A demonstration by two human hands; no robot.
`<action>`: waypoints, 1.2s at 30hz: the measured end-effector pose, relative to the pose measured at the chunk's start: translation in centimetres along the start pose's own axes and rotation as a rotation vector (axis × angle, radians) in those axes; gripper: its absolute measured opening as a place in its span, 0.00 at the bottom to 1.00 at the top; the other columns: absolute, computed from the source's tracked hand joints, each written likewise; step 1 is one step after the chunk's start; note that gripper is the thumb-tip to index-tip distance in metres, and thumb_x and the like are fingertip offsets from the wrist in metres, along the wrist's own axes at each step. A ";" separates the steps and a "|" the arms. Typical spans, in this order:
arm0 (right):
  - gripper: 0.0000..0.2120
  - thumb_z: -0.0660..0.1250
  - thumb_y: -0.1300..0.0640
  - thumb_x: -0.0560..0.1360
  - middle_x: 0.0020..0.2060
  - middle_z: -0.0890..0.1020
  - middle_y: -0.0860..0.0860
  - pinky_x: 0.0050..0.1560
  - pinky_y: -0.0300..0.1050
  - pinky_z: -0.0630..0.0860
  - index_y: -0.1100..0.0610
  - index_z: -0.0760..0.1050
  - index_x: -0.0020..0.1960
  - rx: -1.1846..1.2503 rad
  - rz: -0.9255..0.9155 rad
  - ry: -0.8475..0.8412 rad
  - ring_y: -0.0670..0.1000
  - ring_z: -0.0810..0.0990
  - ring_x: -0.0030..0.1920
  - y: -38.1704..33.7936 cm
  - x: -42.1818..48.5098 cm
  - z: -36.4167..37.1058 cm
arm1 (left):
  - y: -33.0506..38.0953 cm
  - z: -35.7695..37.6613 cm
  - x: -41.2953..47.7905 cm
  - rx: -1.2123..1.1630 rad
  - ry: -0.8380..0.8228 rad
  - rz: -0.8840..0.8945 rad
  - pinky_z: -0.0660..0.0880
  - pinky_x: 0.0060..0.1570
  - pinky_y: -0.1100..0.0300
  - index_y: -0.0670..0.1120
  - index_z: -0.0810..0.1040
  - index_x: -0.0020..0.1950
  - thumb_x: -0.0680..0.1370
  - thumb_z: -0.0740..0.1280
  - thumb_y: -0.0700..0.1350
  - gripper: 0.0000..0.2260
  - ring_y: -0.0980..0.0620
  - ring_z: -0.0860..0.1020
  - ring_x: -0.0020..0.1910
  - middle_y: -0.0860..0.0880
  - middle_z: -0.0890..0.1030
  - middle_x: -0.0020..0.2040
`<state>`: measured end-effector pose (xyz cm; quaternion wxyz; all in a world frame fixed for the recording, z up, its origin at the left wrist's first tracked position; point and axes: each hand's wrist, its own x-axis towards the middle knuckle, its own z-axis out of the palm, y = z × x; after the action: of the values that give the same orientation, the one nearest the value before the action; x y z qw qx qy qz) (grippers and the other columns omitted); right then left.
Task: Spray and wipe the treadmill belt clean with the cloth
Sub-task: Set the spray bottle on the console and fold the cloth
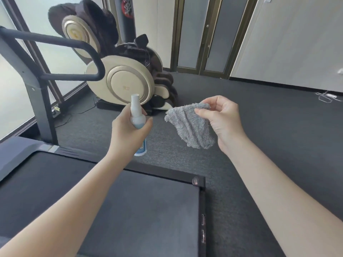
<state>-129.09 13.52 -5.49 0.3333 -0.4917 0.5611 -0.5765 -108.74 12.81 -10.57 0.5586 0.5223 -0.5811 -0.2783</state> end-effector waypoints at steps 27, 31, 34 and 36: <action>0.11 0.72 0.69 0.67 0.33 0.79 0.49 0.36 0.33 0.73 0.56 0.75 0.38 0.049 0.123 -0.155 0.45 0.76 0.35 1.1 -6.1 3.8 | -1.6 -4.8 -7.9 0.028 0.191 -0.185 0.77 0.41 0.48 0.48 0.72 0.41 0.72 0.71 0.40 0.09 0.40 0.78 0.39 0.56 0.75 0.35; 0.11 0.72 0.69 0.68 0.34 0.79 0.49 0.36 0.32 0.73 0.56 0.75 0.38 0.041 0.107 -0.206 0.45 0.76 0.35 -0.1 -6.6 7.4 | -2.3 -8.4 -7.5 0.034 0.237 -0.193 0.78 0.44 0.42 0.51 0.72 0.40 0.72 0.72 0.41 0.09 0.38 0.79 0.39 0.54 0.76 0.36; 0.11 0.72 0.69 0.68 0.33 0.79 0.48 0.35 0.30 0.73 0.56 0.75 0.38 0.040 0.085 -0.236 0.44 0.76 0.35 -1.2 -7.3 11.1 | -2.7 -11.9 -6.8 0.027 0.264 -0.182 0.78 0.43 0.41 0.52 0.71 0.40 0.71 0.71 0.42 0.09 0.37 0.78 0.39 0.51 0.76 0.36; 0.11 0.72 0.69 0.68 0.33 0.79 0.48 0.35 0.30 0.73 0.55 0.75 0.37 0.050 0.073 -0.252 0.43 0.76 0.34 -2.0 -7.9 14.0 | -3.1 -14.7 -6.1 0.038 0.278 -0.169 0.78 0.42 0.41 0.49 0.72 0.41 0.72 0.71 0.41 0.09 0.37 0.78 0.39 0.47 0.77 0.37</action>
<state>-113.24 16.76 -6.61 0.4339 -0.5311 0.5177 -0.5115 -95.09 21.32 -12.34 0.5984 0.6134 -0.4571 -0.2383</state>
